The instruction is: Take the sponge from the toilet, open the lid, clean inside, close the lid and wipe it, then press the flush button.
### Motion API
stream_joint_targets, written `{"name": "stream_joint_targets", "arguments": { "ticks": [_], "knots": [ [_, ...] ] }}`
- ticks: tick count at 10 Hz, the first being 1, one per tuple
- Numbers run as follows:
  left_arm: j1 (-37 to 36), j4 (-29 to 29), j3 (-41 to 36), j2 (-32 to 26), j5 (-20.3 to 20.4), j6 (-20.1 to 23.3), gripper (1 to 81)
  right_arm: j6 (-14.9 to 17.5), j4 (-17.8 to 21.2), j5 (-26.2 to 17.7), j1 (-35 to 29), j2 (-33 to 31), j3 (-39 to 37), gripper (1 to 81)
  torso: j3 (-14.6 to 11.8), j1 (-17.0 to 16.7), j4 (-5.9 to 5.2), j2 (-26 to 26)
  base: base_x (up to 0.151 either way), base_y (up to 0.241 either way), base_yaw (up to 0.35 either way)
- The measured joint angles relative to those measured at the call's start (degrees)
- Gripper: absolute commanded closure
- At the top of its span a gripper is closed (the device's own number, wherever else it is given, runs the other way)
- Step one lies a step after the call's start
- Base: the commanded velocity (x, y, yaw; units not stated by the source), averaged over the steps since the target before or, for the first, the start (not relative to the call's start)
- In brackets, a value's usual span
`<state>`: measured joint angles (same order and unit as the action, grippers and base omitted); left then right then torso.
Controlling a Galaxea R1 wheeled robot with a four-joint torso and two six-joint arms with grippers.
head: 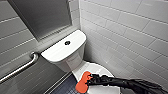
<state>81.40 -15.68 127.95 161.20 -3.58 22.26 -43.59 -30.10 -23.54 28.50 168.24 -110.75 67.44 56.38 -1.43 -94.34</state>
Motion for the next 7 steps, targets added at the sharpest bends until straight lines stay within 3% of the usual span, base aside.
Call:
{"name": "stream_joint_targets", "arguments": {
  "ticks": [7],
  "knots": [
    [0.0, 0.1, 0.0, 0.2, -0.1, 0.0, 1.0, -2.4, -0.2, 5.6, 7.9, -24.1, 17.3, 81.1, 0.0, 0.0, -0.02, 0.0, 0.000, 0.000, 0.000]
  ]
}}
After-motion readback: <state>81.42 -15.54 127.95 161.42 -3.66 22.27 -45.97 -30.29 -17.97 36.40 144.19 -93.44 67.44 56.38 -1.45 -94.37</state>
